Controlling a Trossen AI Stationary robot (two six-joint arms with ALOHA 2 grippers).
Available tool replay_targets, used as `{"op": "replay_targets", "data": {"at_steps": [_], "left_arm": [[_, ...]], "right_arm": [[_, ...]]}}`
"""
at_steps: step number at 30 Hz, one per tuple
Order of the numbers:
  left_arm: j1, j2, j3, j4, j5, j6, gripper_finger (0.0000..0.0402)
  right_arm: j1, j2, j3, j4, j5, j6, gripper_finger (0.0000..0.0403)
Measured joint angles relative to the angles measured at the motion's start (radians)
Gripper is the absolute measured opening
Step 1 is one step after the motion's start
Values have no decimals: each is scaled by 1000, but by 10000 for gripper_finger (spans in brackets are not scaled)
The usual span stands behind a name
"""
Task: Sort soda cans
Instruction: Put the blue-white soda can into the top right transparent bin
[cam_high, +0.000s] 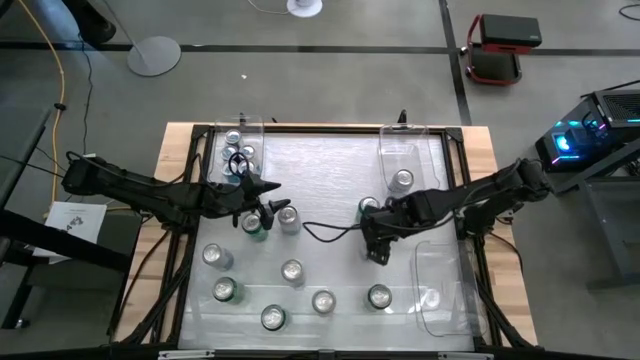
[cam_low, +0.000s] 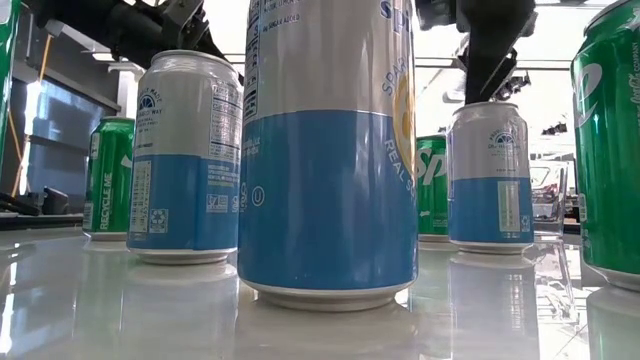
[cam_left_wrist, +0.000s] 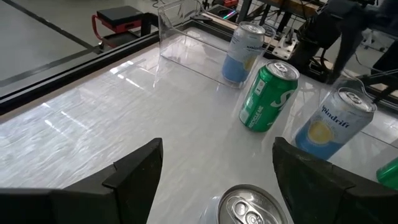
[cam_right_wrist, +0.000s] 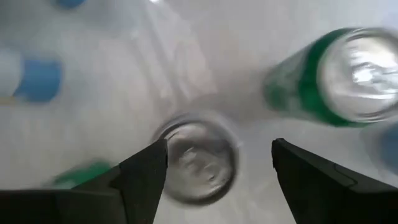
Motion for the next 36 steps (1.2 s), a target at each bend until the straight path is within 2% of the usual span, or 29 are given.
{"op": "replay_targets", "data": {"at_steps": [2,8,13,29,34,36], "left_arm": [[0,0,0,0,0,0,279],[0,0,0,-1,0,0,279],[0,0,0,-5,0,0,279],[0,17,0,-18,1,-6,279],[0,41,-1,-18,1,-9,279],[0,49,-1,-11,2,-9,279]], "right_arm": [[-7,0,0,-7,33,34,277],[-21,1,0,-98,37,58,269],[-20,1,0,-131,-22,34,241],[-30,51,4,-111,-47,-83,75],[-41,52,4,-109,-41,-247,11],[-48,52,3,-99,-34,-352,6]]}}
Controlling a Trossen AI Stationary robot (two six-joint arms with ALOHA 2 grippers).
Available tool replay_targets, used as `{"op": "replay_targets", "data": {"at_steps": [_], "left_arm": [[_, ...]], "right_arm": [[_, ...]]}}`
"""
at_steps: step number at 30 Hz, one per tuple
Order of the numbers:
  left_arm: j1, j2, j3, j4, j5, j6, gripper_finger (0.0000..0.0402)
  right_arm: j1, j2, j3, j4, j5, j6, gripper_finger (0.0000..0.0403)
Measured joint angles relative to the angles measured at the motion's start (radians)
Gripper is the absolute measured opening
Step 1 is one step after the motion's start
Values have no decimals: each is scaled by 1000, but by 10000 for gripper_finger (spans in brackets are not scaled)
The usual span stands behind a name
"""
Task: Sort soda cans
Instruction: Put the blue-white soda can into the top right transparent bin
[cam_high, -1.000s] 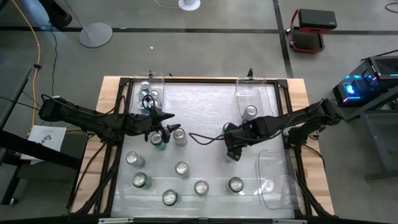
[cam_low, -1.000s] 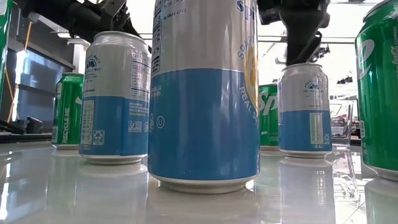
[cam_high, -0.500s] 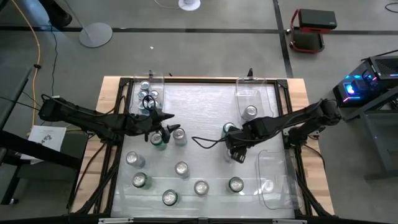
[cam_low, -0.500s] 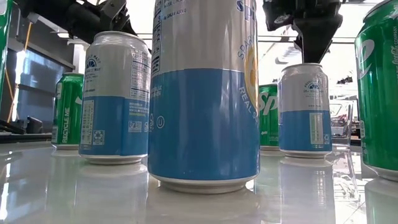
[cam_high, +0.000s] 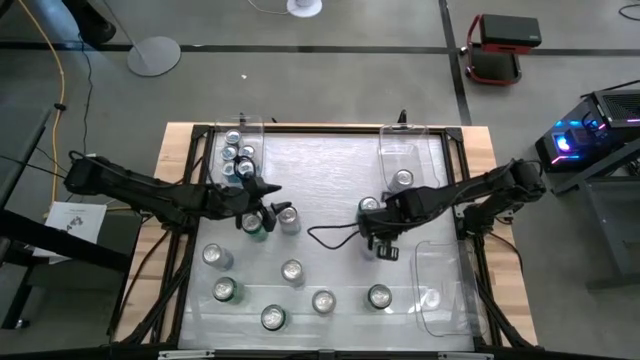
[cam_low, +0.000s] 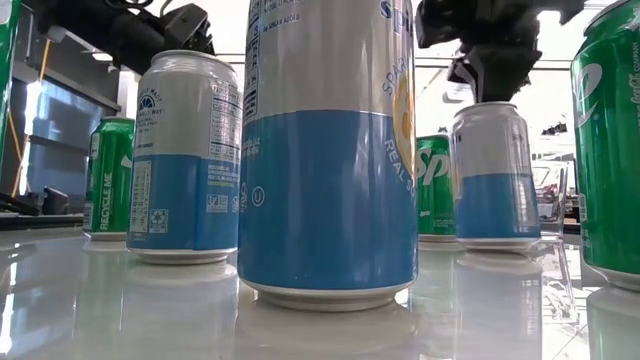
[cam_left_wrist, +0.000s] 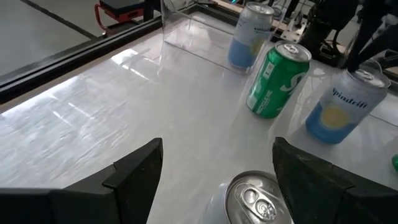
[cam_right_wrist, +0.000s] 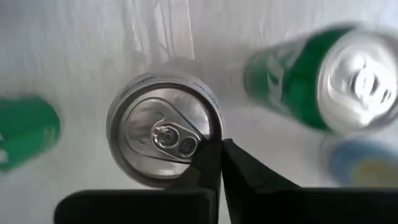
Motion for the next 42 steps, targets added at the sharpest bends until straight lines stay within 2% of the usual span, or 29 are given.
{"op": "replay_targets", "data": {"at_steps": [11,18,22,29,33,37,42], "left_arm": [[0,8,0,2,3,-1,279],[0,8,0,2,3,-8,279],[0,8,0,2,3,-10,279],[0,8,0,3,3,-10,279],[0,8,0,1,3,-17,279],[0,8,0,0,3,-17,279],[0,8,0,-1,3,-17,279]], "right_arm": [[-26,1,-2,73,4,-628,7],[-26,2,-2,67,10,-754,11],[-7,4,9,52,55,-765,37],[16,6,139,-10,89,-597,153],[29,5,203,-12,81,-330,216],[31,3,210,-29,-48,-112,266],[35,3,210,-104,-85,89,299]]}}
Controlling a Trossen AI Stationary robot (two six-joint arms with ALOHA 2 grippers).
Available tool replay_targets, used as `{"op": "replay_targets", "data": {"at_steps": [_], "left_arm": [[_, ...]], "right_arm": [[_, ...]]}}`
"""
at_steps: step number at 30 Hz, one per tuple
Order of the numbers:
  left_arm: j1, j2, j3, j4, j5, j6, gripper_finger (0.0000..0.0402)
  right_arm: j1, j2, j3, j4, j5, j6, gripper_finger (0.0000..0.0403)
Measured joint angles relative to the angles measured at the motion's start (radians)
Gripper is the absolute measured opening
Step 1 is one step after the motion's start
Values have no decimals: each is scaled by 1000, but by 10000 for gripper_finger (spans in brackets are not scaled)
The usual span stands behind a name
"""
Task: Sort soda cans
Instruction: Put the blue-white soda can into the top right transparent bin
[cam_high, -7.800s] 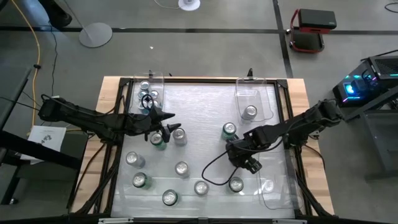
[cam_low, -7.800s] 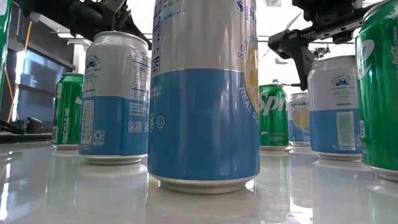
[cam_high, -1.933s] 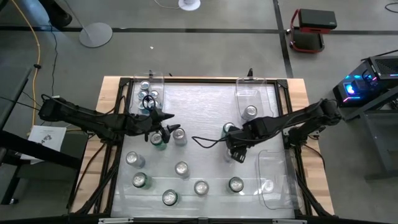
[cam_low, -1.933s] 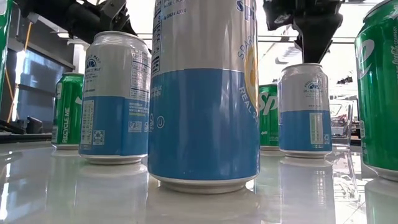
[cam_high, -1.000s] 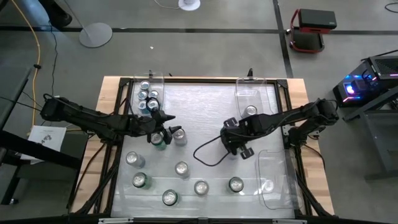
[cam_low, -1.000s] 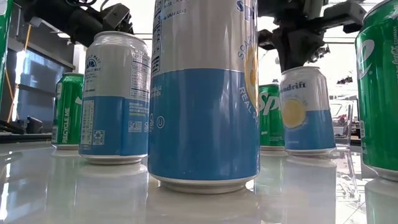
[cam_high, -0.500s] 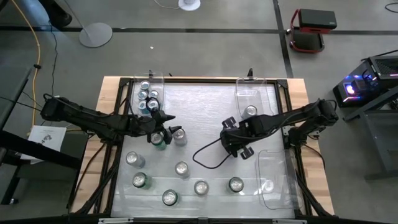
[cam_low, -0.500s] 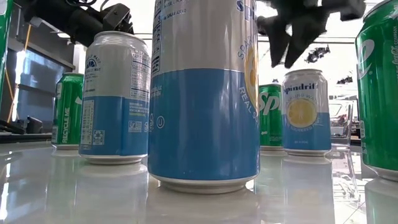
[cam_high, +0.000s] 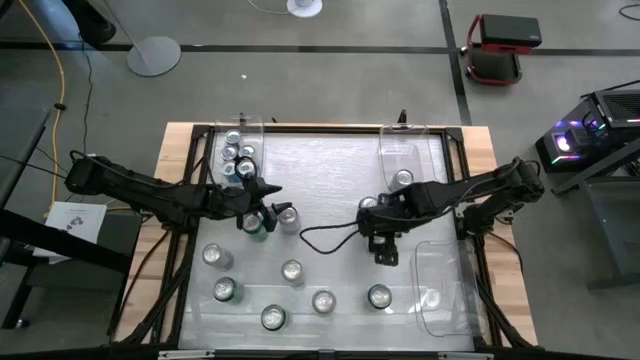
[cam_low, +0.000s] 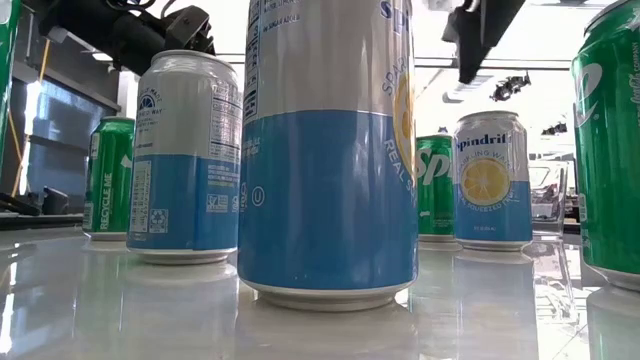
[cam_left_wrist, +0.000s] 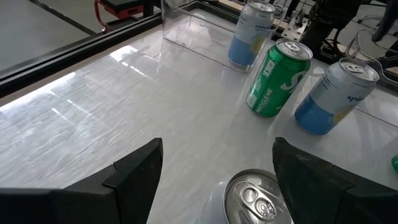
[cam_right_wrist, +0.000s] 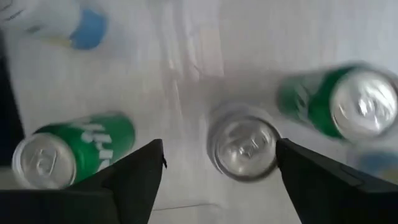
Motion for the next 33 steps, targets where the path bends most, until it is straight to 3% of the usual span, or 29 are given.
{"op": "replay_targets", "data": {"at_steps": [5,10,14,22,33], "left_arm": [[0,0,0,-7,0,0,279],[0,0,0,-8,0,0,279],[-1,0,0,-9,0,0,279],[-1,0,0,-9,0,1,279],[-1,0,0,-9,0,1,279]], "right_arm": [[-6,0,0,-65,102,161,303],[-13,6,0,-57,115,246,303],[-16,39,-18,-45,129,246,303],[-27,50,-152,75,34,239,303],[-27,43,-244,166,56,185,295]]}}
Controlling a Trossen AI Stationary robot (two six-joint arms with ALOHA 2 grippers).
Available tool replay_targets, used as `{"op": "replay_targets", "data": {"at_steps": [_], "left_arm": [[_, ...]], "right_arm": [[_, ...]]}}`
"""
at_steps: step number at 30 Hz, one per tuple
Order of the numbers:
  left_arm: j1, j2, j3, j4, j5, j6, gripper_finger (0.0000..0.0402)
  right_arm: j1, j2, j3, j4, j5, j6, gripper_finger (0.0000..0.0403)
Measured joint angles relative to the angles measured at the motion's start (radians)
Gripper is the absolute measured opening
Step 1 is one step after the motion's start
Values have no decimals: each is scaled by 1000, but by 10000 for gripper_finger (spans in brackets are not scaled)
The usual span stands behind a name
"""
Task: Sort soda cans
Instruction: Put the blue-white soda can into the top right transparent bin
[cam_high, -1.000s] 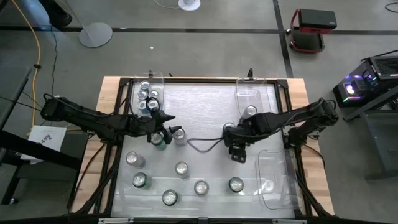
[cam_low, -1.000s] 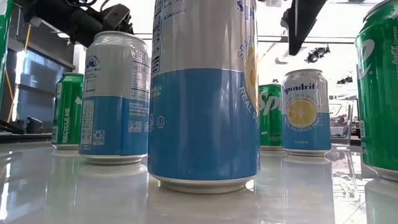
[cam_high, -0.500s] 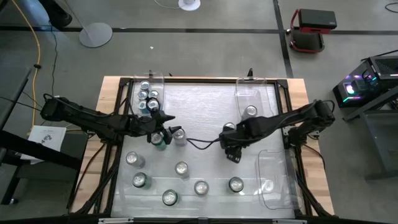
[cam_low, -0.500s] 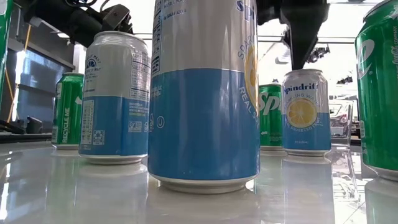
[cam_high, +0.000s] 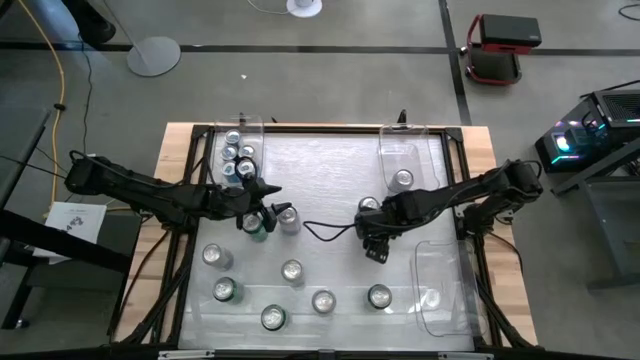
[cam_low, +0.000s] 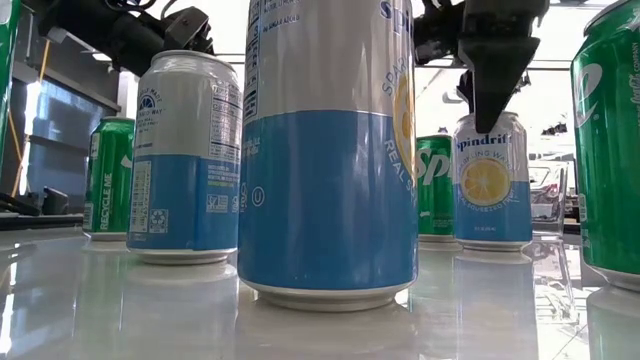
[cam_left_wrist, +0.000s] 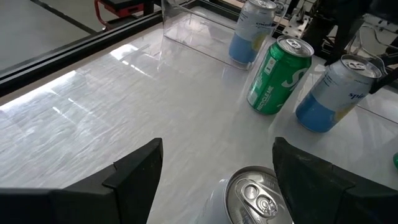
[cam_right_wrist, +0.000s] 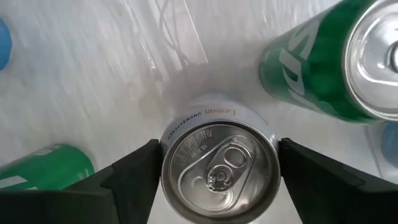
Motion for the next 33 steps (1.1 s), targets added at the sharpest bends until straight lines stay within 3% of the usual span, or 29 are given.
{"op": "replay_targets", "data": {"at_steps": [7,13,22,28,33], "left_arm": [[0,0,0,0,0,0,279],[0,0,0,0,0,0,279],[0,0,0,0,0,-8,279],[0,0,0,0,2,-10,279],[0,0,0,1,3,-11,279]], "right_arm": [[0,1,0,15,-5,-77,257],[10,-9,-4,9,4,-115,249],[13,-154,-12,-35,41,-100,247],[12,-247,10,-173,64,-59,246],[10,-294,114,-385,176,-26,246]]}}
